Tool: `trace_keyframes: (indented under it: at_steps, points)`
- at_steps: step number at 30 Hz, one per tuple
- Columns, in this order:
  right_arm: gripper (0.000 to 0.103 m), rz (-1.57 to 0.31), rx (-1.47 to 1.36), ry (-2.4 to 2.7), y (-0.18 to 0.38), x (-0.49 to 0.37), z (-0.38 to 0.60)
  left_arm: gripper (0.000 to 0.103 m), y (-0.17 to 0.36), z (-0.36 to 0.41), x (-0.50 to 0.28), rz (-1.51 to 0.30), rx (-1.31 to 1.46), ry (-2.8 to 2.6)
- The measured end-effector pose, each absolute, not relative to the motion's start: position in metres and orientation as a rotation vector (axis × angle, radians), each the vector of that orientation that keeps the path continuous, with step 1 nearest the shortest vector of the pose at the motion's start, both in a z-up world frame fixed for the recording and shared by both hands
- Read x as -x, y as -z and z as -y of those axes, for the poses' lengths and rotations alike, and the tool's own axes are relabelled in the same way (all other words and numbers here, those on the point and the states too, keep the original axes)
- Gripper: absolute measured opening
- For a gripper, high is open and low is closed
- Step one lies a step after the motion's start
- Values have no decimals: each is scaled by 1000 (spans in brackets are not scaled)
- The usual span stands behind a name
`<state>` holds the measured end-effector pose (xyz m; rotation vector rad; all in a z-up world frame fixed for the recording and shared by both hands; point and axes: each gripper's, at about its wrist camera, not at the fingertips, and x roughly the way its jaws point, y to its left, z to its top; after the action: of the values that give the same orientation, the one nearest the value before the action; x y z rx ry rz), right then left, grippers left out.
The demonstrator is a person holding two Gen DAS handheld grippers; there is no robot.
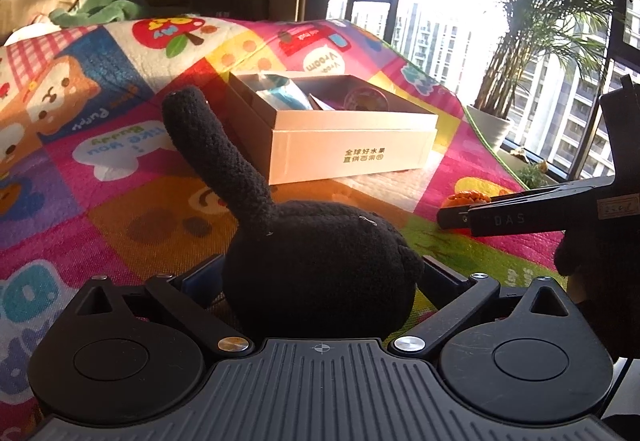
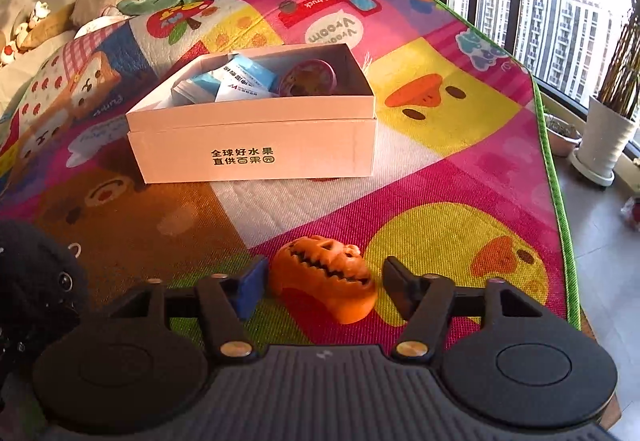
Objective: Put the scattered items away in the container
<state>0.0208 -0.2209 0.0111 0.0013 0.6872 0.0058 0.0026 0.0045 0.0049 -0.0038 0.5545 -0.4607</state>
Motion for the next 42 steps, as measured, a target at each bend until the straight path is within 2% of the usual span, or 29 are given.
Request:
trace_keyframes:
  at_steps: [8, 9, 10, 15, 19, 25, 36, 42]
  points:
    - [58, -643, 35, -41, -32, 14, 227, 102, -11, 15, 15, -516, -146, 434]
    - [58, -636, 44, -48, -36, 19, 228, 100, -13, 17, 16, -515, -159, 436]
    - [58, -626, 55, -56, -41, 24, 229, 90, -15, 19, 16, -514, -175, 435]
    - [58, -554, 66, -77, -74, 39, 235, 90, -40, 21, 4, -533, -162, 505]
    - [58, -474, 57, -88, -106, 36, 241, 90, -76, 30, -11, -420, -202, 512]
    - [59, -391, 56, -96, -142, -7, 241, 90, -104, 45, -67, -302, -149, 528]
    - [59, -453, 1, -113, -142, -121, 240, 96, -74, 70, -185, -372, -93, 602]
    - [59, -524, -18, -118, -124, -157, 239, 101, -73, 33, -168, -347, -16, 580]
